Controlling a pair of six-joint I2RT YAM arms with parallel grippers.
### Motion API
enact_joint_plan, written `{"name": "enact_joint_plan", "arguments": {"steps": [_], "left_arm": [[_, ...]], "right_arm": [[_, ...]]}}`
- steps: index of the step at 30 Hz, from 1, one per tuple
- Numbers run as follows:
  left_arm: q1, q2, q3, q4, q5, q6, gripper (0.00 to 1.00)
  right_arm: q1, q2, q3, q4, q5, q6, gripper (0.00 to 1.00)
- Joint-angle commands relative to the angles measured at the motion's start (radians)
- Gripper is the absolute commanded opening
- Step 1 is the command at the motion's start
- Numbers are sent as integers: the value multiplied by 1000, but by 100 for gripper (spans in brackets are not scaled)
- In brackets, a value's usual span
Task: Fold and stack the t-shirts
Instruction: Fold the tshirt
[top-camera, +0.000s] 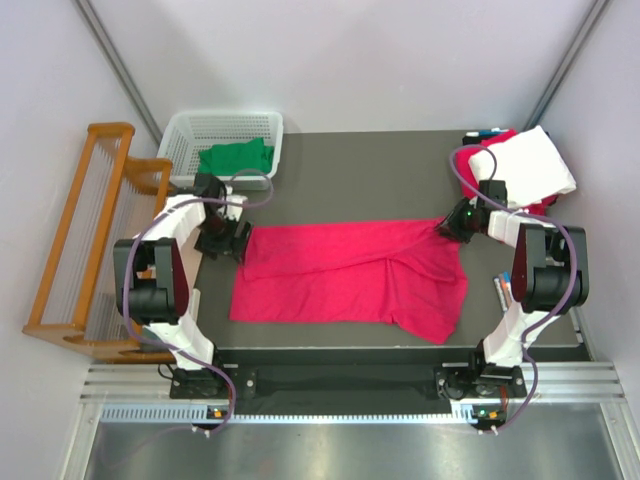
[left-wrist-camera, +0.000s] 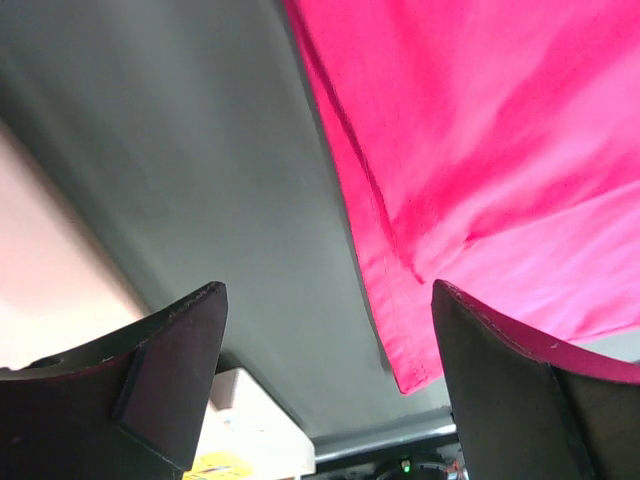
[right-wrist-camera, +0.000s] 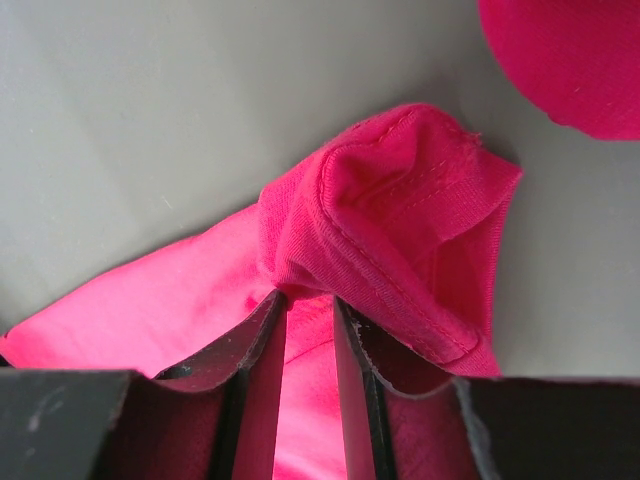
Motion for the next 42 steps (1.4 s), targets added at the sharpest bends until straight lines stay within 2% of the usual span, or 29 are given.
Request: {"name": "enact_joint_plan", "arguments": {"steps": [1, 5, 7, 13, 17, 25, 31, 35, 37, 42], "left_arm": [[-8, -26, 147, -55, 23, -36, 88], [-62, -37, 197, -73, 38, -69, 87], [-69, -43, 199, -78, 61, -83, 87], [-140, -55, 106, -49, 43, -105, 86], [-146, -62, 58, -35, 42, -108, 86], [-146, -85, -37, -1, 13, -100, 85], [-146, -72, -45, 16, -3, -100, 82], [-146, -60, -51, 14, 22, -112, 42], [-148, -56, -62, 16, 29, -111, 38], [-146, -49, -77, 25, 19, -108, 38]], "right_arm": [[-9, 31, 12, -53, 21, -28, 27], [-2, -18, 8, -50, 18, -50, 31], [13, -100, 9, -61, 53, -70, 34], [52, -294, 54, -133, 167, -113, 39], [52, -277, 92, -180, 163, -123, 39], [50, -227, 54, -144, 133, -100, 37], [50, -231, 54, -150, 140, -103, 36], [50, -231, 57, -154, 147, -103, 34], [50, -231, 55, -154, 147, -103, 34], [50, -234, 55, -157, 150, -102, 34]]}}
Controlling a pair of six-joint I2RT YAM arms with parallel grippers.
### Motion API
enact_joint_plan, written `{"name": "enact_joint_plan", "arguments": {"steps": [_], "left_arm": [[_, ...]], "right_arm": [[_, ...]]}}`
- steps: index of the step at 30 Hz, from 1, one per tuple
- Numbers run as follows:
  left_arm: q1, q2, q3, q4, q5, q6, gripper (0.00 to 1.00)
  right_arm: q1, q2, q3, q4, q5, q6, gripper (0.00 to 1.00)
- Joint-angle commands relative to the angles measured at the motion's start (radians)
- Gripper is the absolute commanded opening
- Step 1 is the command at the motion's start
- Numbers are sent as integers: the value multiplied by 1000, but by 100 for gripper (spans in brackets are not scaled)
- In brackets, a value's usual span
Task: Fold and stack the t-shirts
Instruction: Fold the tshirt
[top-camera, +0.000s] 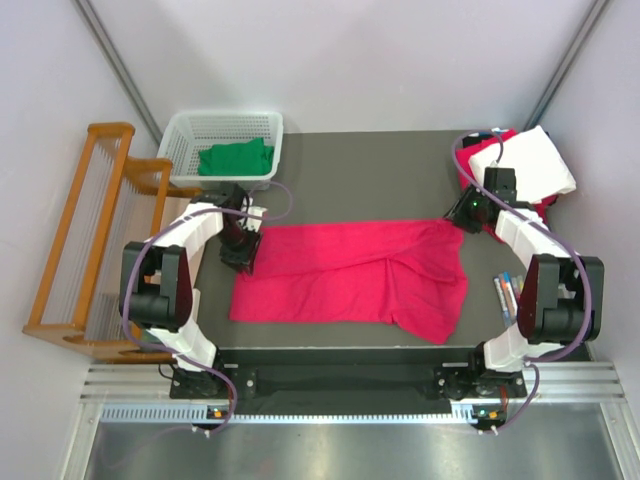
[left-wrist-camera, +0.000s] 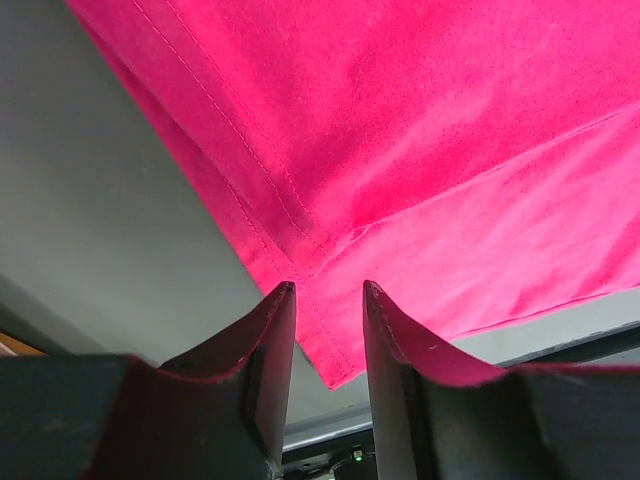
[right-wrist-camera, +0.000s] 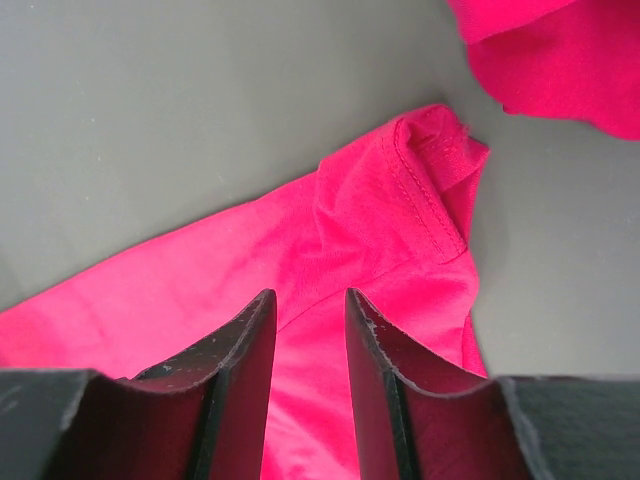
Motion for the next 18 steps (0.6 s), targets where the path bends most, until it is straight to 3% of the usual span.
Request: {"name": "enact_joint_plan", "arguments": {"steps": [1, 13, 18], "left_arm": [[3, -7, -16, 26, 6, -5, 38], [2, 19, -59, 67, -4, -5, 34], [2, 29, -64, 76, -23, 1, 20]], "right_arm": [[8, -14, 13, 12, 13, 1, 34], [8, -26, 33, -6, 13, 4, 33], [8, -31, 37, -11, 13, 2, 33]]}}
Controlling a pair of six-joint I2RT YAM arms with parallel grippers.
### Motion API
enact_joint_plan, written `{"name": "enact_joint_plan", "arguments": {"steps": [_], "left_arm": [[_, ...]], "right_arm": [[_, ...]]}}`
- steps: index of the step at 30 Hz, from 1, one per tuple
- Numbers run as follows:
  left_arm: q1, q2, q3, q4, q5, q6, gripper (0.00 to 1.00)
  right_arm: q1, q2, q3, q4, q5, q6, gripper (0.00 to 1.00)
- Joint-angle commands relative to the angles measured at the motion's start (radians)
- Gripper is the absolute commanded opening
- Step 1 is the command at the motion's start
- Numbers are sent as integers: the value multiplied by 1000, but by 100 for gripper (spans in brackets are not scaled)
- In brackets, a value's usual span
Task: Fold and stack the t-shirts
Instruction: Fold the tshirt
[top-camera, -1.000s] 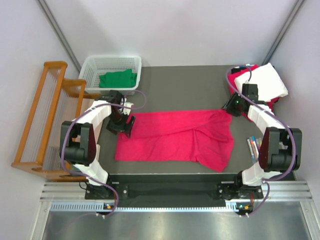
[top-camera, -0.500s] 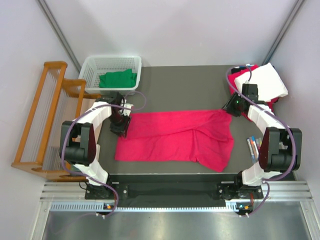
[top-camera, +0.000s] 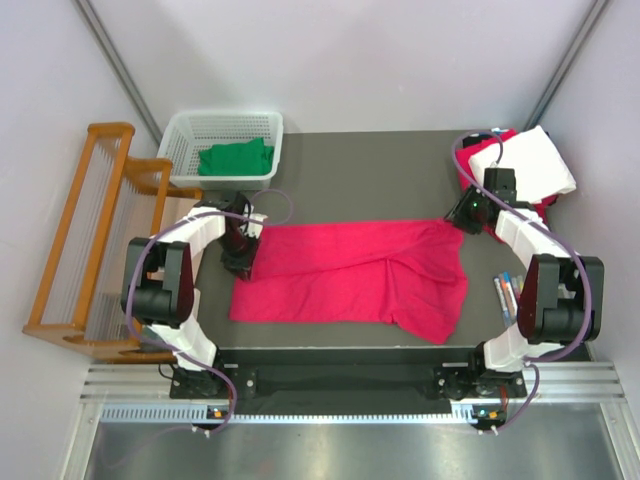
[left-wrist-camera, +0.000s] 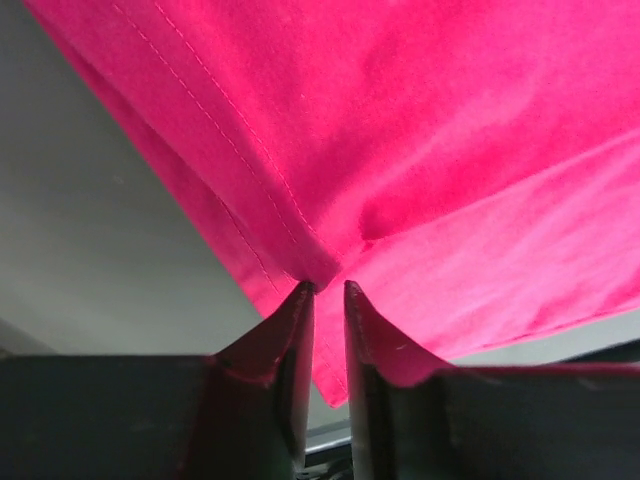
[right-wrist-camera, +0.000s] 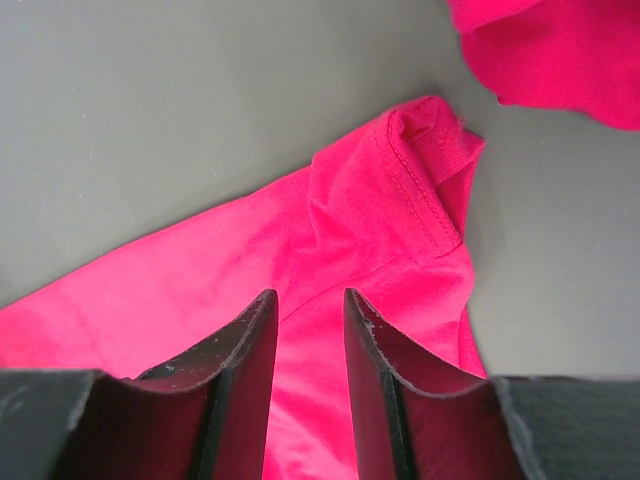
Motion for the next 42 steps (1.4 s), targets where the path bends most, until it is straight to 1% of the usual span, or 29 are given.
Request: {"name": "enact_joint_plan", "arguments": {"steps": [1, 2, 3, 7, 29, 33, 42], "left_arm": [[3, 4, -6, 32, -19, 7, 17], [3, 4, -5, 29, -19, 9, 14], [5, 4, -2, 29, -19, 7, 9], [5, 6, -2, 29, -30, 13, 0], [5, -16, 24, 12, -81, 21, 0], [25, -16, 30, 8, -88, 32, 0], [52, -3, -12, 24, -108, 50, 0]], "right_arm": [[8, -31, 37, 1, 8, 2, 33], [8, -32, 37, 1, 10, 2, 33], [8, -34, 37, 1, 10, 2, 33], [8, -32, 45, -4, 10, 2, 33], [8, -37, 37, -11, 16, -5, 32], [6, -38, 33, -11, 19, -7, 32], [5, -28, 30, -7, 17, -9, 31]]}}
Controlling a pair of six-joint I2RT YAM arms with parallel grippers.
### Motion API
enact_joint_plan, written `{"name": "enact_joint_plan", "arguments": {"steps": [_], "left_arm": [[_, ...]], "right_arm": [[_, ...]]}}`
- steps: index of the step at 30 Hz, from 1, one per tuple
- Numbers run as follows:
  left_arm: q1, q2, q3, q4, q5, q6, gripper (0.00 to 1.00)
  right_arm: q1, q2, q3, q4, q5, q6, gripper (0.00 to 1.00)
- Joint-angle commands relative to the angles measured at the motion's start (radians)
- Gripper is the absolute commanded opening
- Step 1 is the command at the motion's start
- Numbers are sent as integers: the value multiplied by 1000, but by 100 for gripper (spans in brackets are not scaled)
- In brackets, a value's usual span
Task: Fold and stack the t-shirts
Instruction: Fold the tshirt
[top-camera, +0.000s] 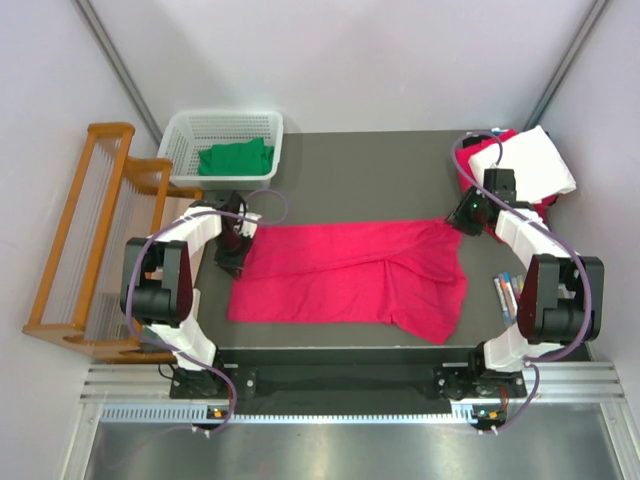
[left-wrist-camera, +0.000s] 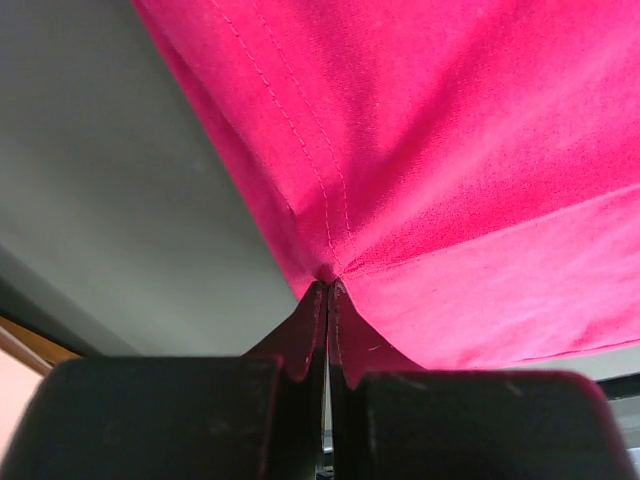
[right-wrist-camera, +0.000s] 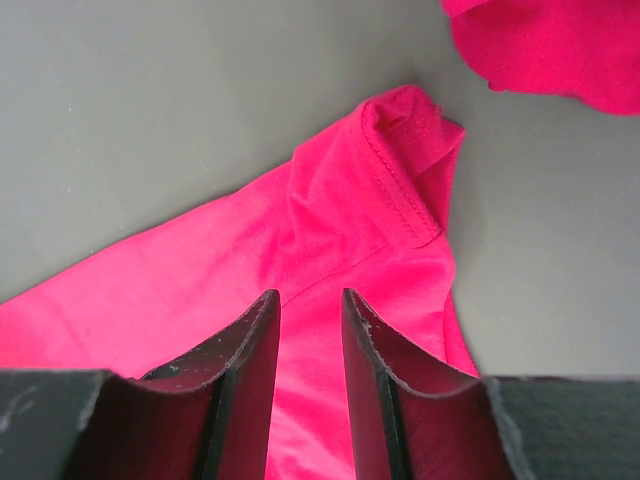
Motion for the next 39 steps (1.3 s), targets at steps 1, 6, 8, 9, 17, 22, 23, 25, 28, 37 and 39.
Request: {"name": "enact_joint_plan", "arguments": {"steps": [1, 6, 8, 9, 17, 22, 23, 25, 28, 37, 39], "left_arm": [[21, -10, -11, 11, -30, 20, 0], [39, -8, 6, 7, -36, 31, 0], [47, -8, 20, 3, -39, 32, 0], [56, -8, 25, 0, -41, 35, 0], [96, 13, 22, -7, -16, 51, 0], [96, 18, -38, 31, -22, 55, 0], [96, 18, -35, 31, -18, 55, 0], [96, 21, -31, 31, -15, 55, 0], [96, 29, -23, 29, -10, 55, 0], [96, 27, -26, 31, 1, 57, 0], [96, 24, -29, 33, 1, 60, 0]], "right_arm": [[5, -28, 28, 19, 10, -8, 31], [2, -26, 25, 19, 10, -11, 31], [0, -28, 23, 19, 10, -13, 31], [0, -28, 22, 22, 12, -13, 31], [-1, -23, 8, 26, -2, -13, 31], [5, -46, -49, 20, -76, 3, 31], [6, -72, -67, 16, -105, 7, 30], [29, -112, -142, 14, -135, 16, 30], [106, -189, -234, -24, -140, 27, 29], [178, -388, -334, -194, -15, 21, 29], [187, -426, -331, -224, 38, 21, 30]]}}
